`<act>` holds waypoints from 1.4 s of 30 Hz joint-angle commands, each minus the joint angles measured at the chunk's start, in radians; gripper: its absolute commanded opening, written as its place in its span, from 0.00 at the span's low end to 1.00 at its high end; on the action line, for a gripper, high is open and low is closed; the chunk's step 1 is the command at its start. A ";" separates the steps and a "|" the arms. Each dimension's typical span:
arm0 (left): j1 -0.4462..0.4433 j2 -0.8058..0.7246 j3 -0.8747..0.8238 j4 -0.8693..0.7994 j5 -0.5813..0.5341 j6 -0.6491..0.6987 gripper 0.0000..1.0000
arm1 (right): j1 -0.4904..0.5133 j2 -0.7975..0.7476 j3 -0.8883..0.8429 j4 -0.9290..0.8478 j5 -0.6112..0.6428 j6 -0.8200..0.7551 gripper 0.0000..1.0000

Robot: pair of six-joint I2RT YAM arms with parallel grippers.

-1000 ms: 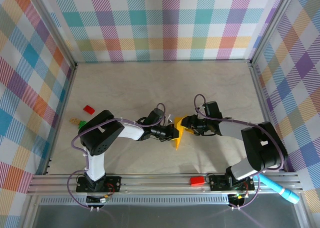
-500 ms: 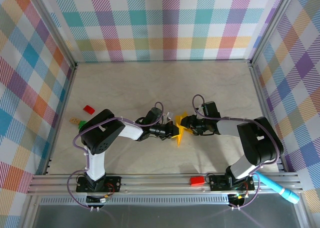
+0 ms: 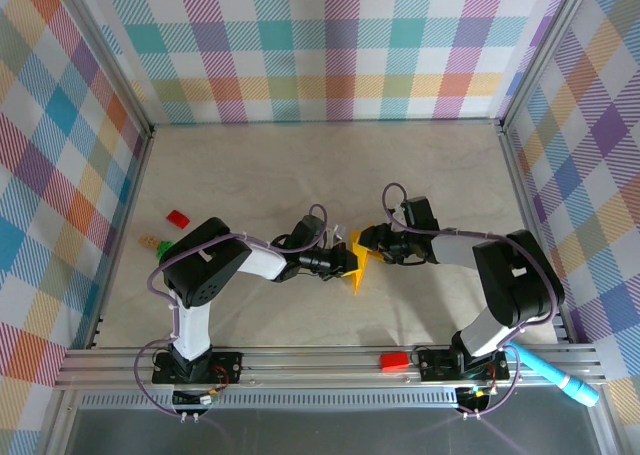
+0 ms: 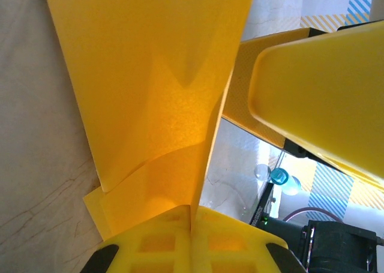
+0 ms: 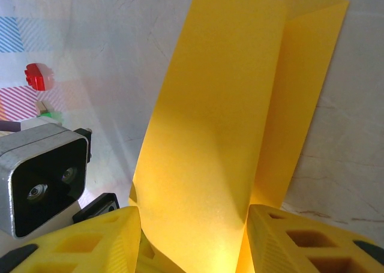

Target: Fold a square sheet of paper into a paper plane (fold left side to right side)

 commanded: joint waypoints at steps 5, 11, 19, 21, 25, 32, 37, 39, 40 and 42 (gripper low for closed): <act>0.011 0.015 -0.013 0.039 0.012 -0.011 0.00 | 0.009 0.059 0.031 -0.002 -0.003 -0.022 0.48; 0.011 0.012 -0.019 0.049 0.002 -0.015 0.08 | 0.018 0.095 0.023 -0.038 0.029 -0.034 0.46; 0.022 -0.035 -0.032 0.024 -0.013 0.001 0.24 | 0.022 0.122 0.026 -0.086 0.063 -0.059 0.46; 0.029 -0.057 -0.035 -0.006 -0.024 0.023 0.26 | 0.023 0.124 0.027 -0.085 0.063 -0.059 0.45; 0.045 -0.095 -0.029 -0.092 -0.057 0.084 0.32 | 0.026 0.125 0.029 -0.087 0.066 -0.060 0.46; 0.064 -0.070 0.008 -0.099 -0.035 0.094 0.33 | 0.028 0.126 0.029 -0.092 0.070 -0.060 0.45; 0.064 -0.040 0.035 -0.098 -0.019 0.094 0.34 | 0.029 0.122 0.030 -0.098 0.074 -0.060 0.46; 0.064 -0.031 0.043 -0.094 -0.011 0.093 0.34 | 0.031 0.122 0.032 -0.100 0.075 -0.060 0.45; 0.064 -0.025 0.047 -0.095 -0.008 0.092 0.34 | 0.031 0.122 0.032 -0.104 0.075 -0.060 0.45; 0.063 -0.019 0.052 -0.094 -0.006 0.092 0.34 | 0.031 0.122 0.032 -0.106 0.078 -0.062 0.45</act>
